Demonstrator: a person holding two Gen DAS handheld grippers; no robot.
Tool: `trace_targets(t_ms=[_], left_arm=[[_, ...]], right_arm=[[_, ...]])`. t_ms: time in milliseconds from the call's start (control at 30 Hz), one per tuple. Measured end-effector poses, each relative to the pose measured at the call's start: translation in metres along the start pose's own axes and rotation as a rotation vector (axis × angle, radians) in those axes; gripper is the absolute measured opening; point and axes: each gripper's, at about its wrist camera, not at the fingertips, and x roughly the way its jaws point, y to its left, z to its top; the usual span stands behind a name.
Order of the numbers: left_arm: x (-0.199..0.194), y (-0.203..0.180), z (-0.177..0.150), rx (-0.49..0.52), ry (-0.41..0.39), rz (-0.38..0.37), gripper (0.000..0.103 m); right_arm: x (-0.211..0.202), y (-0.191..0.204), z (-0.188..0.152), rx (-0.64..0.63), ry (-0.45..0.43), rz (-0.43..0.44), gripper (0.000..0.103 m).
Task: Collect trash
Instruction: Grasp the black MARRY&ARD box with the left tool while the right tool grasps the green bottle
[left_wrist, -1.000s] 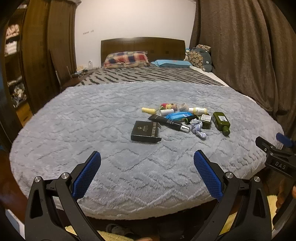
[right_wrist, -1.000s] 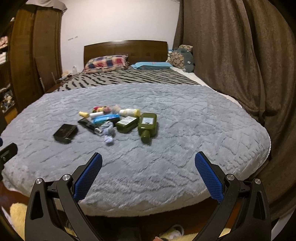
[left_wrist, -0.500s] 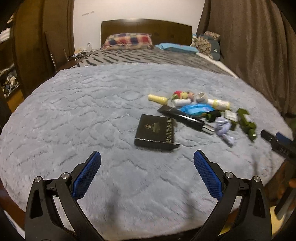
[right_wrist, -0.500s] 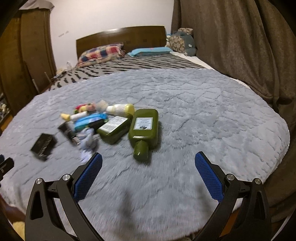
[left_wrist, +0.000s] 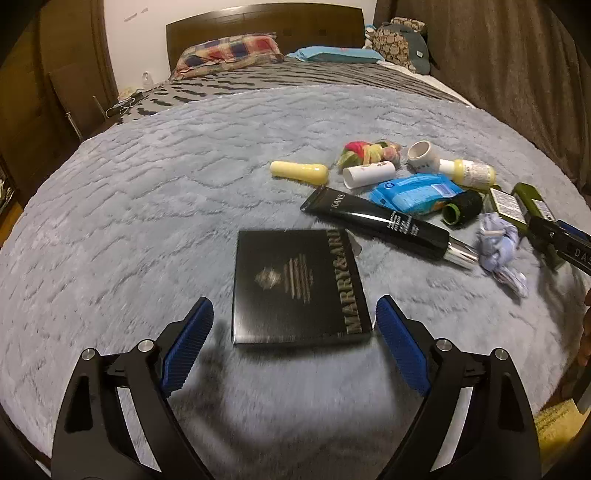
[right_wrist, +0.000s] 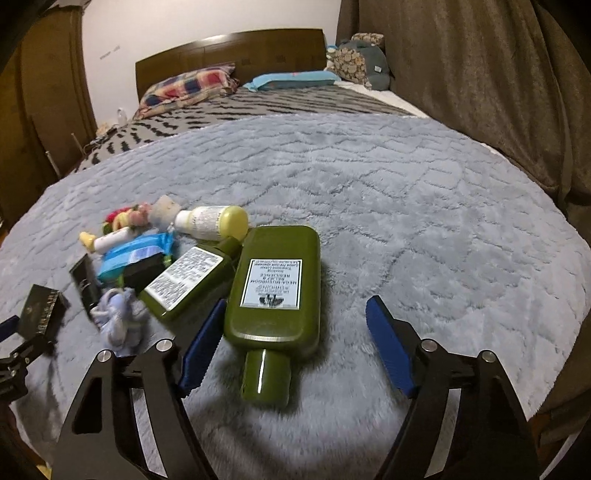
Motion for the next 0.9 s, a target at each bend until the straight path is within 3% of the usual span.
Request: trace_targets(t_ms=[133, 200, 267, 500, 700, 900], left_arm=[[0.017, 0.0, 0.006, -0.008, 0.034, -0.026, 0.074], [0.021, 0.0, 0.009, -0.01, 0.037, -0.024, 0.07], [0.021, 0.001, 0.009, -0.015, 0.034, -0.033, 0.068], [0.009, 0.001, 0.003, -0.015, 0.02, -0.037, 0.068], [-0.04, -0.004, -0.011, -0.017, -0.05, -0.033, 0.068], [-0.099, -0.016, -0.033, -0.033, -0.116, -0.046, 0.068]], right_arm=[[0.016, 0.004, 0.003, -0.002, 0.033, -0.009, 0.075], [0.018, 0.006, 0.003, -0.008, 0.031, -0.02, 0.069], [0.016, 0.005, 0.003, -0.01, 0.023, -0.008, 0.053], [-0.003, 0.004, -0.005, -0.049, 0.004, -0.003, 0.051], [-0.05, 0.002, -0.013, -0.05, -0.064, 0.016, 0.051], [-0.11, 0.012, -0.034, -0.097, -0.133, 0.087, 0.051]])
